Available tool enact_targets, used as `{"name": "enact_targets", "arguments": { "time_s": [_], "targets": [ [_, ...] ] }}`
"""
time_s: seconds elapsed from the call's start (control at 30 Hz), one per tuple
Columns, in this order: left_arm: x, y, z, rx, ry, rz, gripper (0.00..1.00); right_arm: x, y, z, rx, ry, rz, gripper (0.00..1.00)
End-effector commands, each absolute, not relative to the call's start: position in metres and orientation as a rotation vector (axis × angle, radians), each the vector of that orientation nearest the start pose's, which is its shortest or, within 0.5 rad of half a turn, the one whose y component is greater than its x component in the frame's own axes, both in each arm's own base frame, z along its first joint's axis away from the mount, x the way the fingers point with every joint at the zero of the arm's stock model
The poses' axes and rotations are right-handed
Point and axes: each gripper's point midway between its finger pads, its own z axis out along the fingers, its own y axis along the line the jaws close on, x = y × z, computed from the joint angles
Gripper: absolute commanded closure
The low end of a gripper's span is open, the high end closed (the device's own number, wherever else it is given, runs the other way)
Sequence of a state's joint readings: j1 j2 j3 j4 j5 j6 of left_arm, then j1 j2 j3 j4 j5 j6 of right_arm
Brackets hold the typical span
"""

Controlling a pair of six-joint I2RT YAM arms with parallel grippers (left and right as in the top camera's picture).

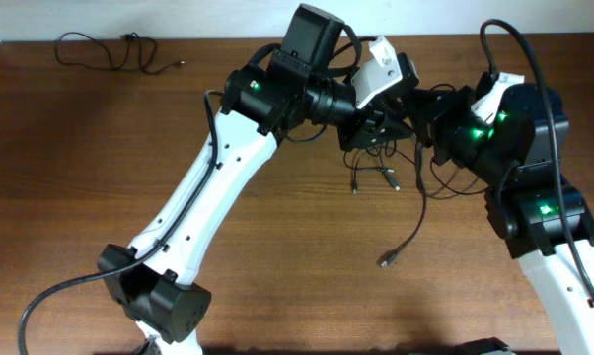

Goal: Untangle cables

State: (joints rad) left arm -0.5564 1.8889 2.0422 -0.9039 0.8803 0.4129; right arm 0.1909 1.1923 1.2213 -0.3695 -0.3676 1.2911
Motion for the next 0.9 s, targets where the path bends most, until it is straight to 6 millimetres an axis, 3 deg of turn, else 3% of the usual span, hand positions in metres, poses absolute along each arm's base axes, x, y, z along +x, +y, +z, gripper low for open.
{"name": "enact_targets", "arguments": {
  "time_s": [0.0,0.13,0.17,0.23,0.3,0.37,0.4,0.47,0.57,0.7,0.87],
  "targets": [
    [0.328,-0.358,0.346,1.402,1.687,-1.038,0.85,0.369,0.131,0.35,0.873,1.934,1.286,0.96],
    [0.329,-0.358,0.346,1.4,1.69,-1.031,0.95,0.369,0.132,0.35,0.872,1.935,1.286,0.95],
    [0.329,-0.358,0.346,1.4,1.69,-1.031,1.0,0.369,0.132,0.349,0.869,1.936,1.284,0.93],
    [0.329,-0.358,0.346,1.4,1.69,-1.031,1.0,0.369,0.132,0.35,0.816,1.947,1.261,0.86],
    [0.332,-0.358,0.346,1.389,1.694,-1.019,1.0,0.368,0.133,0.35,0.721,1.963,1.218,0.71],
    [0.375,-0.341,0.341,1.108,1.917,-0.892,1.0,0.366,0.131,0.356,0.606,1.957,1.152,0.57],
    [0.384,-0.333,0.34,1.061,1.943,-0.87,1.0,0.363,0.13,0.36,0.566,1.947,1.131,0.42],
    [0.398,-0.314,0.343,1.009,1.954,-0.845,1.0,0.357,0.129,0.37,0.476,1.926,1.089,0.0],
    [0.422,-0.279,0.352,0.861,1.991,-0.83,1.0,0.342,0.125,0.384,0.39,1.894,1.045,0.02],
    [0.437,-0.237,0.37,0.703,2.013,-0.808,1.0,0.338,0.099,0.364,0.534,1.933,0.887,0.02],
    [0.458,-0.177,0.367,0.405,2.123,-0.831,1.0,0.336,0.089,0.349,0.593,1.977,0.816,0.02]
  ]
}}
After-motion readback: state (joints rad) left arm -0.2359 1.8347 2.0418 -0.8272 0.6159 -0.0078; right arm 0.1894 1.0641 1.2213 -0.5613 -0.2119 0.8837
